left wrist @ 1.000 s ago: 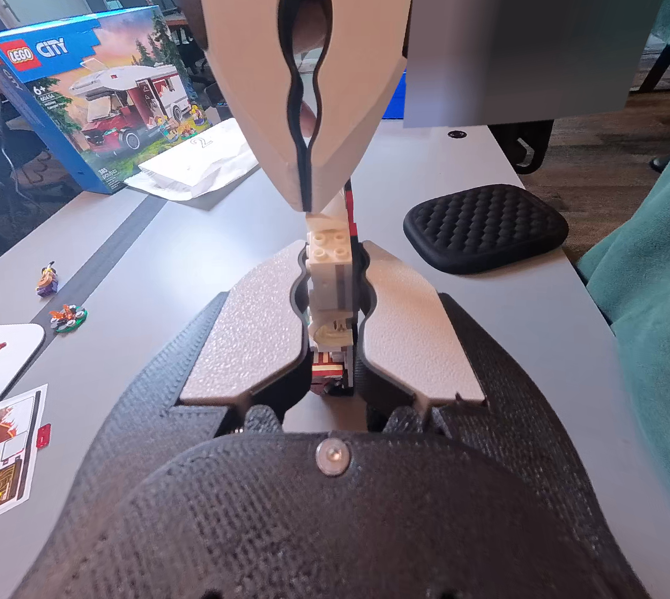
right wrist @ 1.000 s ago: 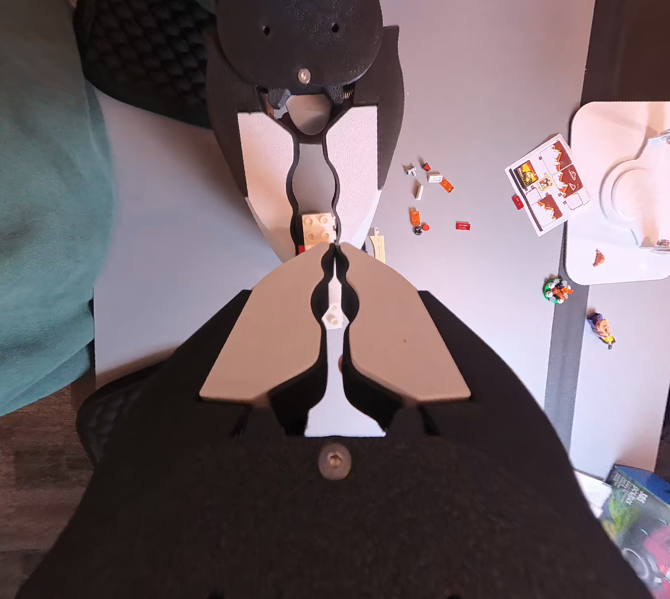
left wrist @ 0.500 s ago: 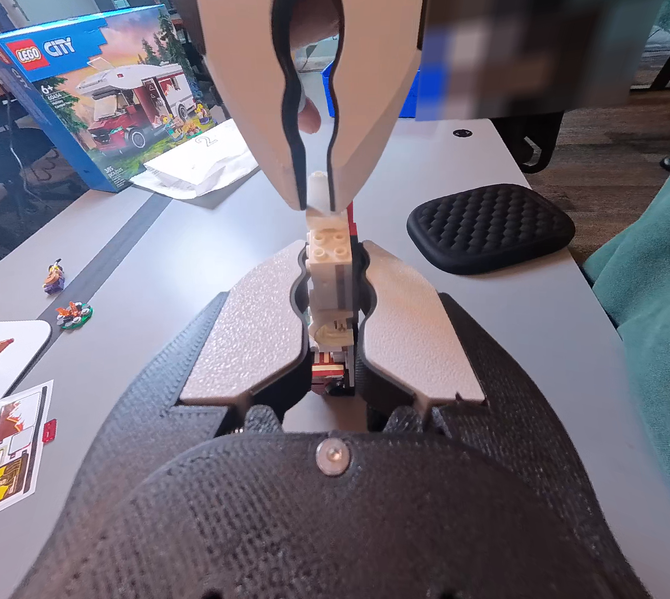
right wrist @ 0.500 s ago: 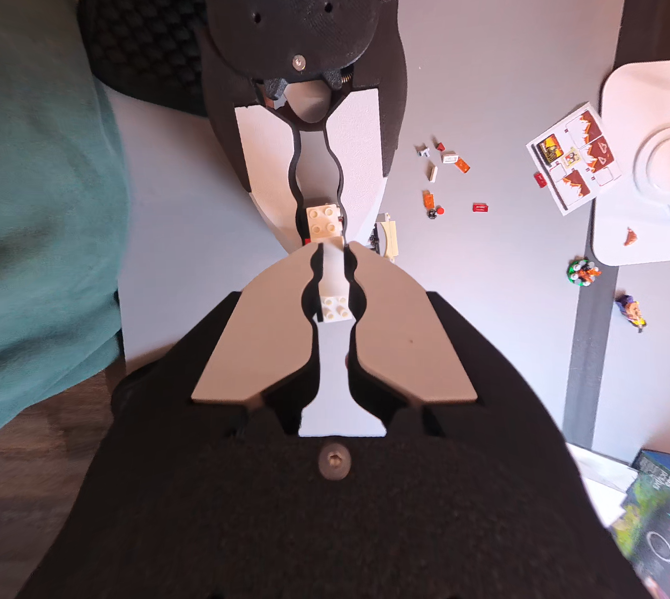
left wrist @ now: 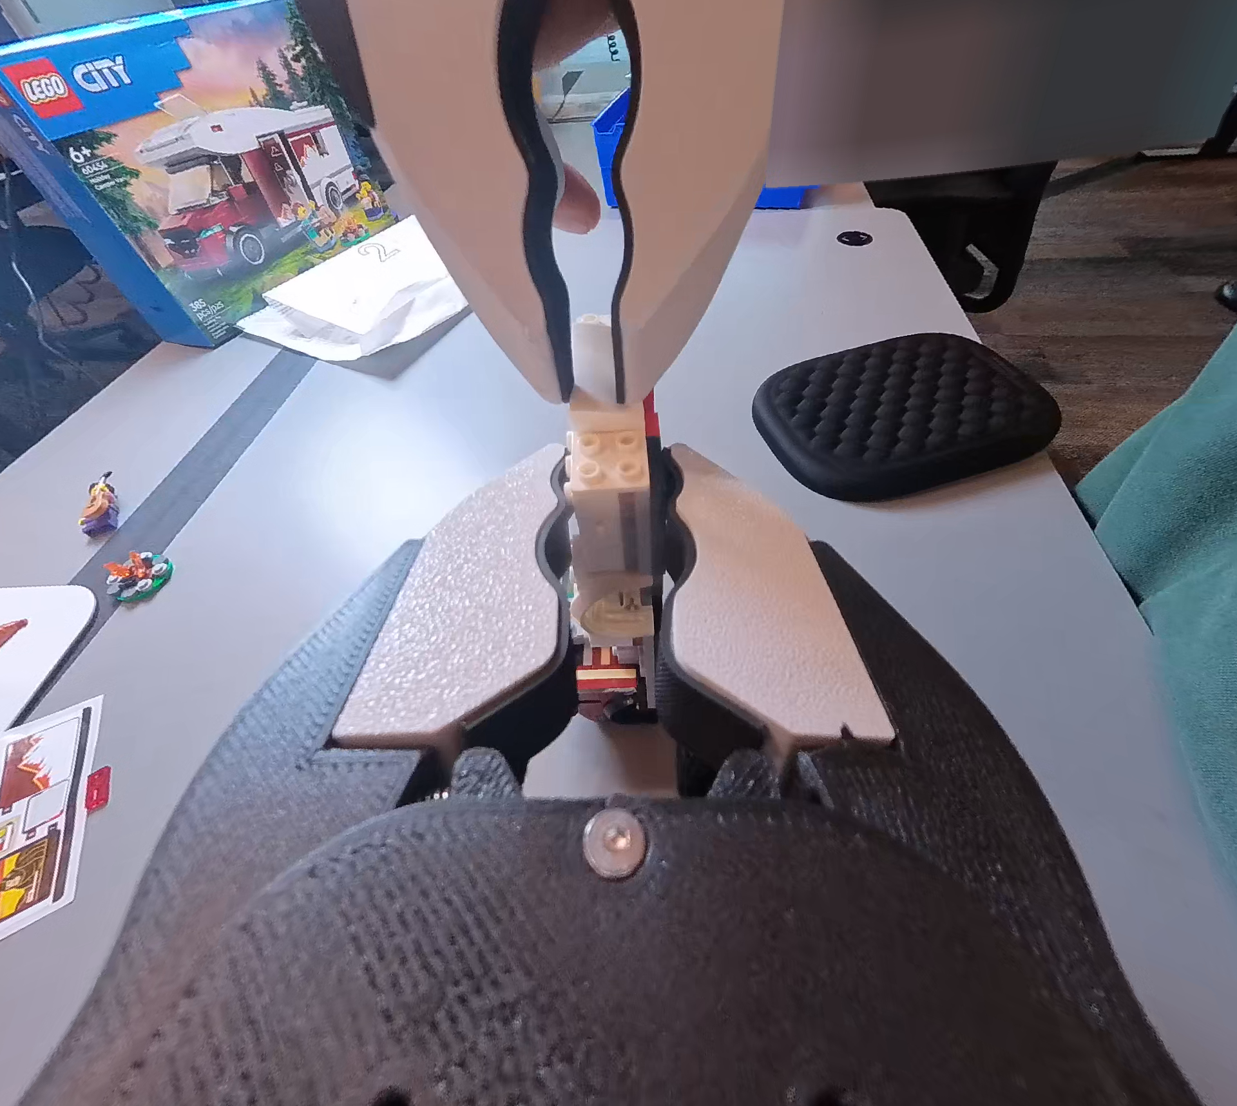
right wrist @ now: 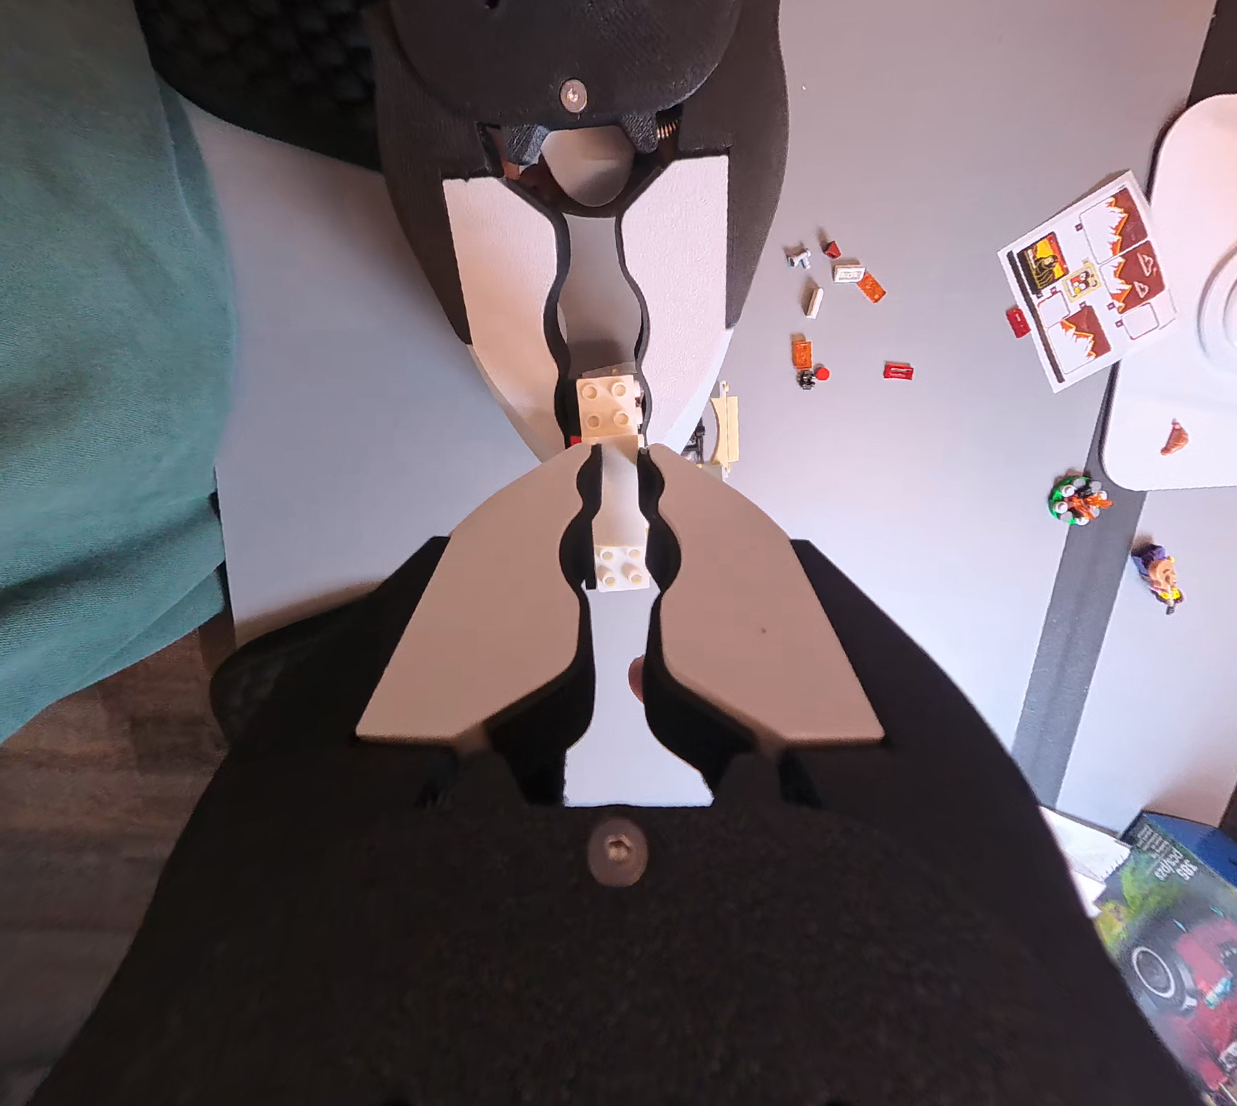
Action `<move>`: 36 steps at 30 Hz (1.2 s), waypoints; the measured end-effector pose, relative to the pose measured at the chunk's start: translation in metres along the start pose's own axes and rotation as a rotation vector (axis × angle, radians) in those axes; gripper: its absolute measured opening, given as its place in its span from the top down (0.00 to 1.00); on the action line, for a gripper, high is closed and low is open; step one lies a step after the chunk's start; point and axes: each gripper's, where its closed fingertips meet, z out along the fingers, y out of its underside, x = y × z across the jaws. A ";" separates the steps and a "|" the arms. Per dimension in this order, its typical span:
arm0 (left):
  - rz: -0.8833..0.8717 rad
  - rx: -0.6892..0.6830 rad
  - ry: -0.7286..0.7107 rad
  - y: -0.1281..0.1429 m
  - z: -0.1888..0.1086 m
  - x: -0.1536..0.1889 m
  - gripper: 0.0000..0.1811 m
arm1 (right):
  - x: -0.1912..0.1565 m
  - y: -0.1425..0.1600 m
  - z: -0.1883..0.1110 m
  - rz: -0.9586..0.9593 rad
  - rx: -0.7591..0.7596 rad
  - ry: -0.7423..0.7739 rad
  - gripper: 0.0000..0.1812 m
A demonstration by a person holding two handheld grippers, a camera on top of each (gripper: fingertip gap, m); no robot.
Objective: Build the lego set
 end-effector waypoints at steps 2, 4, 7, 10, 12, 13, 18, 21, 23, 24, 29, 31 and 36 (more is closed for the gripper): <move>-0.012 0.000 0.002 0.000 0.000 -0.002 0.87 | 0.002 -0.001 0.001 0.003 -0.002 -0.002 0.94; -0.011 0.000 0.005 0.000 0.000 -0.001 0.87 | 0.001 -0.001 0.001 0.013 0.004 -0.017 0.94; -0.010 -0.001 0.007 0.000 -0.001 -0.001 0.87 | 0.001 -0.002 0.001 0.017 0.008 -0.018 0.94; -0.029 0.016 0.028 0.000 -0.001 -0.001 0.87 | 0.005 -0.002 -0.001 0.003 0.021 0.018 0.95; -0.014 0.011 0.022 0.000 0.000 -0.001 0.87 | 0.005 0.001 -0.008 0.026 0.057 0.003 0.94; -0.015 0.010 0.023 0.000 -0.001 -0.002 0.87 | 0.005 0.004 -0.011 0.043 0.073 -0.015 0.94; -0.005 0.020 0.025 0.000 0.000 -0.002 0.87 | 0.006 0.015 -0.009 0.072 0.096 -0.014 0.94; 0.001 0.037 0.010 -0.002 0.003 -0.002 0.82 | 0.008 0.016 -0.008 0.065 0.091 0.008 0.96; 0.004 0.047 0.005 -0.006 0.007 -0.001 0.76 | 0.006 0.016 -0.008 0.066 0.099 0.001 0.96; 0.010 0.058 -0.005 -0.009 0.009 -0.001 0.75 | 0.006 0.016 -0.008 0.062 0.096 0.006 0.96; 0.064 0.048 -0.036 -0.013 0.019 -0.003 0.86 | 0.005 0.016 -0.009 0.060 0.097 0.016 0.95; 0.049 0.040 -0.034 -0.012 0.019 -0.004 0.86 | 0.004 0.017 -0.010 0.066 0.103 0.018 0.93; 0.035 0.045 -0.035 -0.012 0.019 -0.004 0.86 | 0.007 0.018 -0.010 0.067 0.103 0.026 0.96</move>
